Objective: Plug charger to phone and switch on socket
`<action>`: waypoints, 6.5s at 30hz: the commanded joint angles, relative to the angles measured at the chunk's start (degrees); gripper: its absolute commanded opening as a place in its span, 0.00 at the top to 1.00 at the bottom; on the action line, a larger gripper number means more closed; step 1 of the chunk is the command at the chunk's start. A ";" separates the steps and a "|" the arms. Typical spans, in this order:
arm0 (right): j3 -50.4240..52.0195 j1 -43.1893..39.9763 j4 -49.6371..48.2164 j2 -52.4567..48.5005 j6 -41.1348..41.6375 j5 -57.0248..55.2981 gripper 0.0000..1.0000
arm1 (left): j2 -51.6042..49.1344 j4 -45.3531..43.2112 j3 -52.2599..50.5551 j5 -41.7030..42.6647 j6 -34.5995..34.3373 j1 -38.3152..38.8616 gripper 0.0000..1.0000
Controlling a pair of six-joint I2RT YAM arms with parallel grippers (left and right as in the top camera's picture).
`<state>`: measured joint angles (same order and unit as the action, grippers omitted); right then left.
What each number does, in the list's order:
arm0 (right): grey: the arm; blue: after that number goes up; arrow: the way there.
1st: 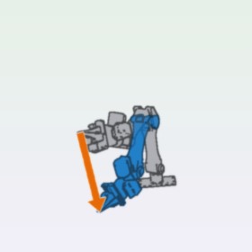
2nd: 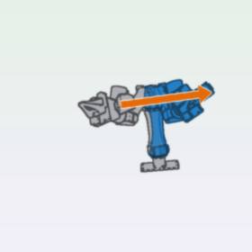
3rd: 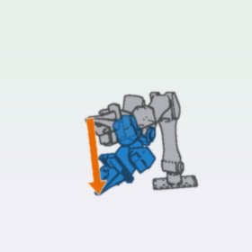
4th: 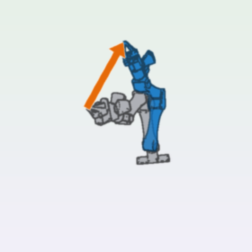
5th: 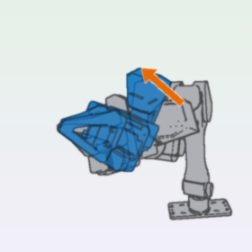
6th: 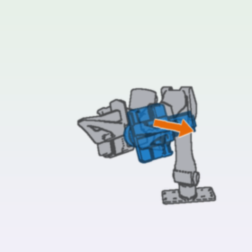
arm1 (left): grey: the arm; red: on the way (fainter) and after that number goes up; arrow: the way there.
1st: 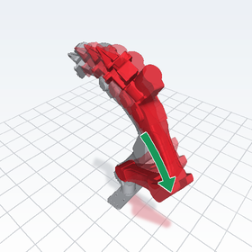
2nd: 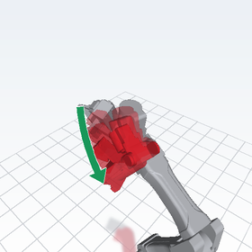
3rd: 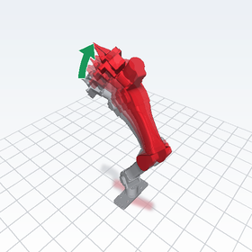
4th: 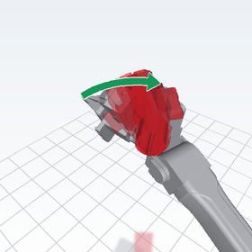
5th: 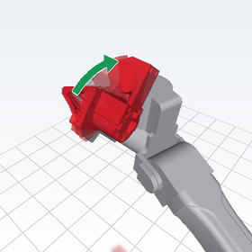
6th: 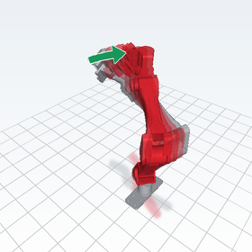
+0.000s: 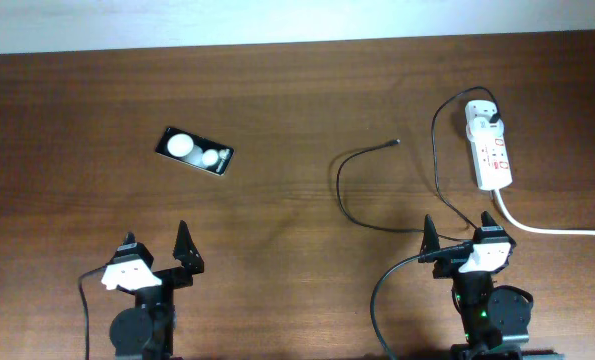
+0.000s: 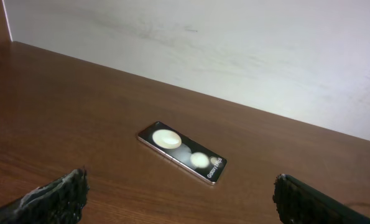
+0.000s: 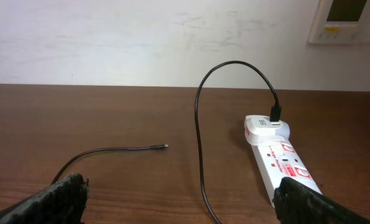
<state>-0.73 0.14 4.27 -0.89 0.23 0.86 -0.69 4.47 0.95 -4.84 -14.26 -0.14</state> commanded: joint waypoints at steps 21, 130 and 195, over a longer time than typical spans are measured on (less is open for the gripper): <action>0.42 -0.15 0.22 0.59 0.44 -0.50 0.01 | 0.24 -0.15 -0.46 0.68 1.09 -0.13 0.01; 0.42 -0.15 0.20 0.59 0.44 -0.50 0.01 | -133.37 64.96 121.66 11.08 -45.07 -0.02 0.00; 0.42 -0.15 0.20 0.59 0.44 -0.50 0.01 | -143.29 63.71 121.68 5.46 -45.90 2.34 0.07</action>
<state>-0.73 0.14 4.27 -0.80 0.21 0.86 -142.10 67.96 122.15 1.04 -60.64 2.11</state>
